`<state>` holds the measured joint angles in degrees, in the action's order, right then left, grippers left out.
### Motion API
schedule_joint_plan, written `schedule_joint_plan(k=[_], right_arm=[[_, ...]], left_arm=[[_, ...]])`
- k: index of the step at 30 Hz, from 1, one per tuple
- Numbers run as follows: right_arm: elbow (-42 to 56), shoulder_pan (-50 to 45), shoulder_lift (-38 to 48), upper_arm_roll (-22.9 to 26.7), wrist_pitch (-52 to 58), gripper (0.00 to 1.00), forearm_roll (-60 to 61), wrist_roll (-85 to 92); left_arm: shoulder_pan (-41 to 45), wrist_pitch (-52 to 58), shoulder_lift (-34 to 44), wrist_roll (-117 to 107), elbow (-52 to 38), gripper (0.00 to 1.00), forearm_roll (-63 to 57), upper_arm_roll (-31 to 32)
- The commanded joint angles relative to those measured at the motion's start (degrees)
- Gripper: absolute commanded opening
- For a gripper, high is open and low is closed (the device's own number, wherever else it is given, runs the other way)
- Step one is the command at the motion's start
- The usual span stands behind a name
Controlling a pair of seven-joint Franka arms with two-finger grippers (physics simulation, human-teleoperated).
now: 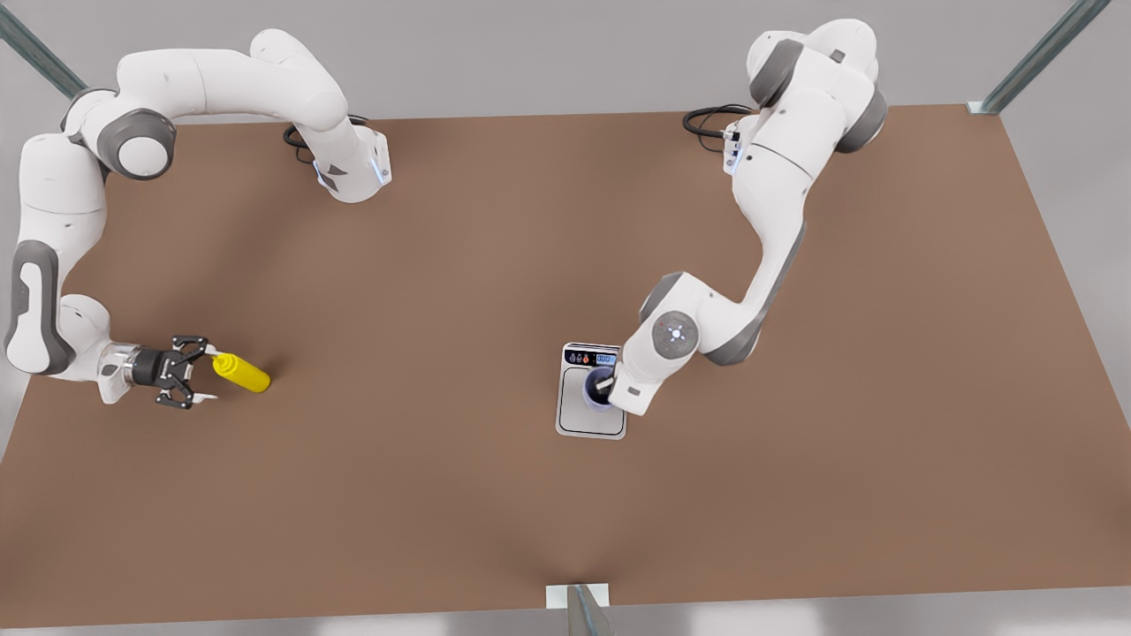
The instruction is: Move cup to the weight, pick up sauce bottle, pour sauce
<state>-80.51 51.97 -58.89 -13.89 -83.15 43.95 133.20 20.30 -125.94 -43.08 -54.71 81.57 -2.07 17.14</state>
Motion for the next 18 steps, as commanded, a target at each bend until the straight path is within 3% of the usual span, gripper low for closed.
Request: schedule_joint_plan(k=[1, 6, 17, 18], right_arm=[[0.00, -0.11, 0.00, 0.00, 0.09, 1.00, 0.00, -0.05], [0.00, -1.26, 0.09, 0.00, 0.18, 1.00, 0.00, 0.13], [-4.13, -0.46, 2.11, -0.09, 1.14, 1.00, -0.18, 0.74], [-4.13, -0.55, 2.11, -0.09, 0.97, 1.00, 0.00, 1.01]], left_arm=[[0.00, -0.19, -0.08, -0.13, 0.07, 0.21, 2.51, 0.00], [0.09, -5.02, -1.83, -1.80, -0.10, 0.21, 2.51, 0.00], [0.09, -5.02, -1.84, -1.45, -0.10, 0.21, 2.25, -0.35], [0.09, -5.02, -1.84, -1.45, -0.10, 0.37, 2.25, -0.35]])
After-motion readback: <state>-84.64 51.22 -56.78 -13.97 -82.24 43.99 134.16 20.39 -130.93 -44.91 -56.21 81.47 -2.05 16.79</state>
